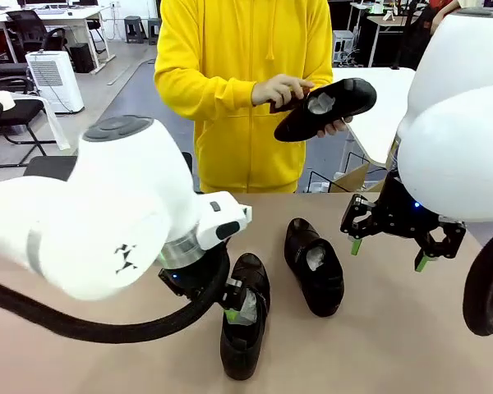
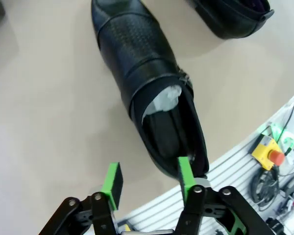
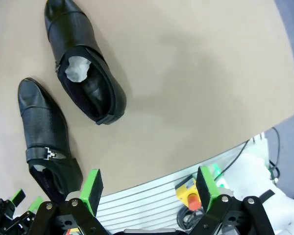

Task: Organize the shoes by placing them on the stand.
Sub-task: Place the Shoe from the middle of the table onto the Shoes Stand.

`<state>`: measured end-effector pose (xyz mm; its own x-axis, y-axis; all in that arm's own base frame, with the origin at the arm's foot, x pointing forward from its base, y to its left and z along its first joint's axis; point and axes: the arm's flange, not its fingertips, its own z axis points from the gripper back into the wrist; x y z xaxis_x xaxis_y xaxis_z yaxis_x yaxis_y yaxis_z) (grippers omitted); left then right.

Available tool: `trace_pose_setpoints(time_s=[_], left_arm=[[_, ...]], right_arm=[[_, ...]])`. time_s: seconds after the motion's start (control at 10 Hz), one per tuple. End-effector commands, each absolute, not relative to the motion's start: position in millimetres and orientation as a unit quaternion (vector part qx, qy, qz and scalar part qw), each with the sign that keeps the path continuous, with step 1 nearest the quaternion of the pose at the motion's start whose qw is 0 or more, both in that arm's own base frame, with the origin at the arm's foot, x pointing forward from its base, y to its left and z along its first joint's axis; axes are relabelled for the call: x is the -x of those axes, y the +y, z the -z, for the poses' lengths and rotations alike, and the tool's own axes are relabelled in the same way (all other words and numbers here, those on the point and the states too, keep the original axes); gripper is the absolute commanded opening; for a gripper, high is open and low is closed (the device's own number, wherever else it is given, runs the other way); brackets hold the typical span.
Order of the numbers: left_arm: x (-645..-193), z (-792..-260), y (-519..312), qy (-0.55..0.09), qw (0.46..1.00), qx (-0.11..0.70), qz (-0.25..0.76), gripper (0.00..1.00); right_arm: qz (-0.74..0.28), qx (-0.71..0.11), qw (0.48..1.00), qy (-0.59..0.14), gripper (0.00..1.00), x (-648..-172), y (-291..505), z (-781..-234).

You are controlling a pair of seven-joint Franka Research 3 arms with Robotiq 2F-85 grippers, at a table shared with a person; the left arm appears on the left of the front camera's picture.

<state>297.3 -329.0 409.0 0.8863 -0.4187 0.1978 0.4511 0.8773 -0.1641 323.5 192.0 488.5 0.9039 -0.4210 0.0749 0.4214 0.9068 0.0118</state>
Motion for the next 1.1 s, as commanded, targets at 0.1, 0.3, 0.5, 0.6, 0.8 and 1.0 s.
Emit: trace_pose_setpoints(time_s=[0.1,0.3,0.5,0.6,0.8,1.0], left_arm=[[-316,-399,-333,-0.109,0.963,0.087,0.229,0.90],[-325,-387,-339,-0.113,0.966,0.071,0.220,0.90],[-331,-375,-341,-0.100,0.972,0.064,0.202,0.90],[-332,-370,-342,-0.095,0.976,0.062,0.187,0.90],[-334,-355,-344,-0.076,0.982,0.054,0.165,0.90],[-335,-342,-345,-0.052,0.987,0.039,0.150,0.69]], right_arm=[[0.204,-0.016,0.978,-0.034,1.00,-327,191,-489],[0.204,-0.016,0.978,-0.034,1.00,-327,191,-489],[0.204,-0.016,0.978,-0.034,1.00,-327,191,-489],[0.204,-0.016,0.978,-0.034,1.00,-327,191,-489],[0.204,-0.016,0.978,-0.034,1.00,-327,191,-489],[0.204,-0.016,0.978,-0.034,1.00,-327,191,-489]])
